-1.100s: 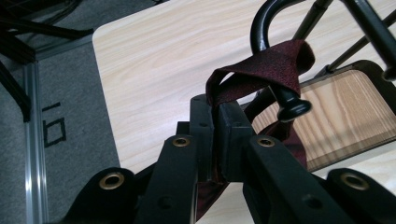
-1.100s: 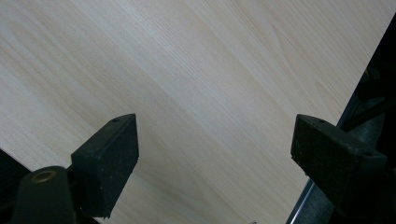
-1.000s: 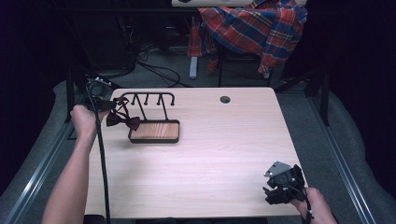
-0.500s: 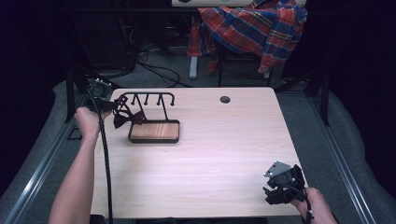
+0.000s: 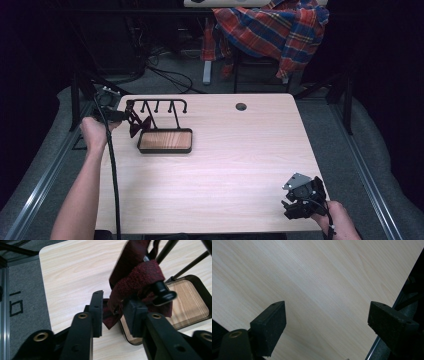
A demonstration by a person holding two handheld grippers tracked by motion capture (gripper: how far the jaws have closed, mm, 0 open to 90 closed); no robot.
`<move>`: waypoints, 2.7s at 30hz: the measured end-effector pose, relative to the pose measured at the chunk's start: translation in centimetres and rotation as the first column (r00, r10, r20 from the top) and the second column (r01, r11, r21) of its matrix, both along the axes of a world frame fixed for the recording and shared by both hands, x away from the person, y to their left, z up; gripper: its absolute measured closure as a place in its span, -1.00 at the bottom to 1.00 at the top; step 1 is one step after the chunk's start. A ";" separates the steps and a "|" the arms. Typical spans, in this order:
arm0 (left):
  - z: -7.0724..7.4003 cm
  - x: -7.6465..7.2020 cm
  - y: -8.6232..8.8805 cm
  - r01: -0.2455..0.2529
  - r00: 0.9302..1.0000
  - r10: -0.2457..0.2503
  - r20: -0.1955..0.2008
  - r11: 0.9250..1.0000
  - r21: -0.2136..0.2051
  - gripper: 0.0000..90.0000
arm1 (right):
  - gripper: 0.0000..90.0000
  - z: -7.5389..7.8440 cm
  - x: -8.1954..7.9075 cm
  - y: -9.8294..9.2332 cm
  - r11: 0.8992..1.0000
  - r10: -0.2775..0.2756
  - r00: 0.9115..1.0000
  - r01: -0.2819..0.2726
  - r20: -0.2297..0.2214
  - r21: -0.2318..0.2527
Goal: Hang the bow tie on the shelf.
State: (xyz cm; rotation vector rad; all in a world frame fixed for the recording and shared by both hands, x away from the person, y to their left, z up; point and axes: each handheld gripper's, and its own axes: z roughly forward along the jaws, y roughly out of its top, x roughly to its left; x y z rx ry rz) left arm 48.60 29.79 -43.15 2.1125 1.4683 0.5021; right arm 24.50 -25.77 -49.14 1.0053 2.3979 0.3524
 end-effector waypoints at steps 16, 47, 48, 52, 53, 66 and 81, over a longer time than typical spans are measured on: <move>1.2 -2.1 0.2 -0.004 1.000 0.004 0.030 1.000 -0.021 -0.44 | -0.67 0.0 0.0 0.0 1.000 -0.001 1.000 0.001 0.001 -0.001; -0.2 -9.3 -0.6 0.108 0.994 -0.106 -0.039 0.992 0.064 -0.95 | -0.67 0.0 0.0 0.0 1.000 0.003 1.000 -0.003 -0.002 -0.024; -0.4 -9.5 -0.7 0.108 0.994 -0.105 -0.040 0.992 0.064 -0.95 | -0.67 0.0 0.0 0.0 1.000 0.004 1.000 -0.004 -0.002 -0.020; -1.3 -10.0 -1.0 0.118 0.992 -0.114 -0.060 0.990 0.074 -0.96 | -0.67 0.1 0.0 0.0 1.000 0.002 1.000 -0.002 -0.001 -0.023; -1.4 -10.2 -1.0 0.121 0.991 -0.116 -0.066 0.990 0.077 -0.97 | -0.67 0.1 0.0 0.0 1.000 0.003 1.000 -0.003 -0.001 -0.024; -3.6 -11.8 -1.4 0.146 0.982 -0.130 -0.133 0.982 0.120 -1.00 | -0.67 0.0 -0.1 0.0 1.000 0.007 1.000 -0.007 0.000 -0.025; -7.3 -12.6 -2.0 0.173 0.968 -0.146 -0.205 0.978 0.120 -1.00 | -0.67 -0.1 0.0 0.1 1.000 0.013 1.000 -0.014 -0.010 -0.027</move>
